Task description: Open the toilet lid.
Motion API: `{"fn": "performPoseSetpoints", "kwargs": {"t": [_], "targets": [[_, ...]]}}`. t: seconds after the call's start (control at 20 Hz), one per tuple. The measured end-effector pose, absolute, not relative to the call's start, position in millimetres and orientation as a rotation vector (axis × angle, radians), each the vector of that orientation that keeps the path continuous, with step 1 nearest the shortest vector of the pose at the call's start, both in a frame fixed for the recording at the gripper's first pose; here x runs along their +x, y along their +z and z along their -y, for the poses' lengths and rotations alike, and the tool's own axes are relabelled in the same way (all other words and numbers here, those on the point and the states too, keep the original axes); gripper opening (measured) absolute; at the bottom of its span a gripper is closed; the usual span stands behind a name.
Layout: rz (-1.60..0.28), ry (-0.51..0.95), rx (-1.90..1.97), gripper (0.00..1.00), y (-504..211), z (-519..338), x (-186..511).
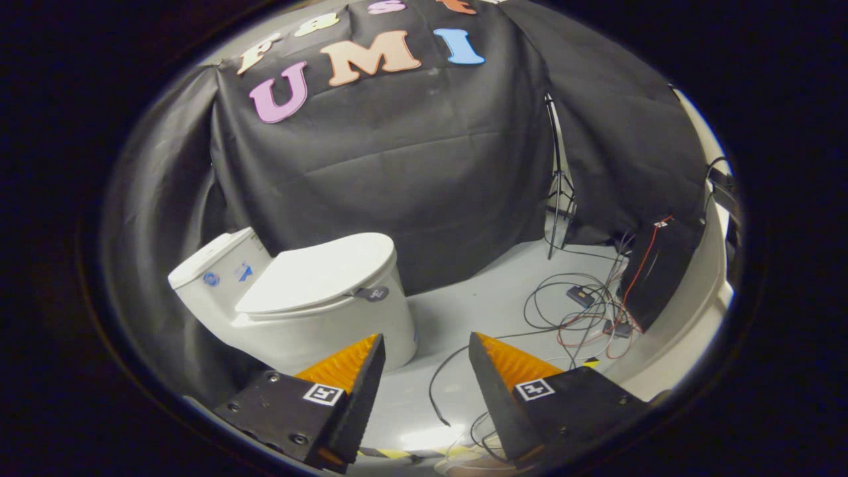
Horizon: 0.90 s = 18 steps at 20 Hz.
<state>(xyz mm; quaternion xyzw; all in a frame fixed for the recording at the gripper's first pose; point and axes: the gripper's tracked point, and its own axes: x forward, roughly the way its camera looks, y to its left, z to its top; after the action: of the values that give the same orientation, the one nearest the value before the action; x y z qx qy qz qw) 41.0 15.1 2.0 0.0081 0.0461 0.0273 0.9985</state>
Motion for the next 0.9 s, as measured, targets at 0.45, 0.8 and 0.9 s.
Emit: {"fn": "performPoseSetpoints", "kwargs": {"t": [0.45,0.8,0.9], "targets": [[0.056,0.234,0.258,0.77,35.9,-96.1,130.4],[0.052,0.273,0.511,0.76,34.2,-139.3,197.6],[0.042,0.259,0.599,0.76,25.8,-143.5,210.4]]}}
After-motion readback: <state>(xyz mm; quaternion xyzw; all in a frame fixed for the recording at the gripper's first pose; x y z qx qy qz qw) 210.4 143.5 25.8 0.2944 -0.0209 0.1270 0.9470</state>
